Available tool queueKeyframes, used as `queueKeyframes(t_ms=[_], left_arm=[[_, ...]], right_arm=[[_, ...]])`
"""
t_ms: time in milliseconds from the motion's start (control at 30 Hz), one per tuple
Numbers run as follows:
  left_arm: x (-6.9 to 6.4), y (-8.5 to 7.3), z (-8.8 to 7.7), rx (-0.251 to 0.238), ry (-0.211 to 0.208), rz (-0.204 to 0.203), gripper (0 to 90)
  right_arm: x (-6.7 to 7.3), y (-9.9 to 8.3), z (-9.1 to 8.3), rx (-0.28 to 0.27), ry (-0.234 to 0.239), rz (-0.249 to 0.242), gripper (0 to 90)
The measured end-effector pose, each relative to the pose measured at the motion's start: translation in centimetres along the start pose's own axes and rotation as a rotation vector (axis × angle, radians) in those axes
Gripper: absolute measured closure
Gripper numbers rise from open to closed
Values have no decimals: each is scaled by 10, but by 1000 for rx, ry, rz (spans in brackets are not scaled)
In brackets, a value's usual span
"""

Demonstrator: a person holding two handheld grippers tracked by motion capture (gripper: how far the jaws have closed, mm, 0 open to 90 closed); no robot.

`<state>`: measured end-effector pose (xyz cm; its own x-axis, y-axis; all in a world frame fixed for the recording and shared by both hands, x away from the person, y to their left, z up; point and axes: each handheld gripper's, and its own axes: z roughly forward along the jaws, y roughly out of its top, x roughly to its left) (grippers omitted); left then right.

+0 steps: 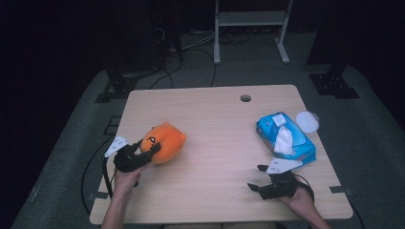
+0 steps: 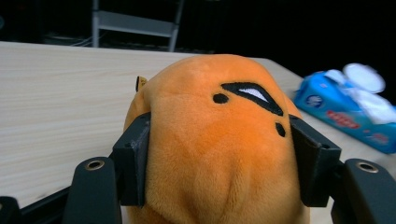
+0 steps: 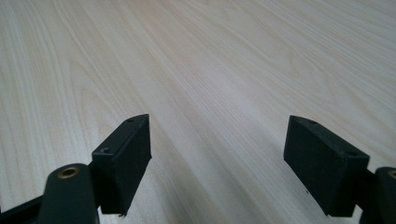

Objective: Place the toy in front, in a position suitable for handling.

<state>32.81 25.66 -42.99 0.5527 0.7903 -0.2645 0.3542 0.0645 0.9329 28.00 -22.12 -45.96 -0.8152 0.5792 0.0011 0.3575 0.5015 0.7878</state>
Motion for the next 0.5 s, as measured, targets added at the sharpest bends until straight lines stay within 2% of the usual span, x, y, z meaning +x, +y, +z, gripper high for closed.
queueKeyframes(t_ms=[67, 100, 133, 167, 233, 300, 367, 467, 500], left_arm=[[-9, 1, 4, -7, -38, -7, 345], [-9, 1, 4, -7, -38, -7, 345], [-18, 2, 8, -9, -71, -5, 345], [-18, 2, 8, -9, -71, -5, 345], [-29, 3, 12, -14, -109, 0, 345], [-46, 3, 20, -11, -156, 20, 345], [-49, 3, 22, -7, -169, 32, 345], [-71, -1, 38, 20, -223, 74, 344], [-71, -1, 38, 20, -223, 74, 344]], right_arm=[[-1, 0, -1, -2, -3, -1, 219], [-1, 0, -1, -3, -4, 1, 219], [-2, 0, -2, -3, -7, 1, 219], [-2, 0, -2, -3, -7, 1, 219], [-3, 0, -4, -10, -14, 5, 219], [-6, -1, -6, -19, -24, 13, 219], [-7, -1, -8, -20, -28, 19, 219], [-11, -2, -14, -35, -47, 31, 219], [-11, -2, -14, -35, -47, 31, 219]])
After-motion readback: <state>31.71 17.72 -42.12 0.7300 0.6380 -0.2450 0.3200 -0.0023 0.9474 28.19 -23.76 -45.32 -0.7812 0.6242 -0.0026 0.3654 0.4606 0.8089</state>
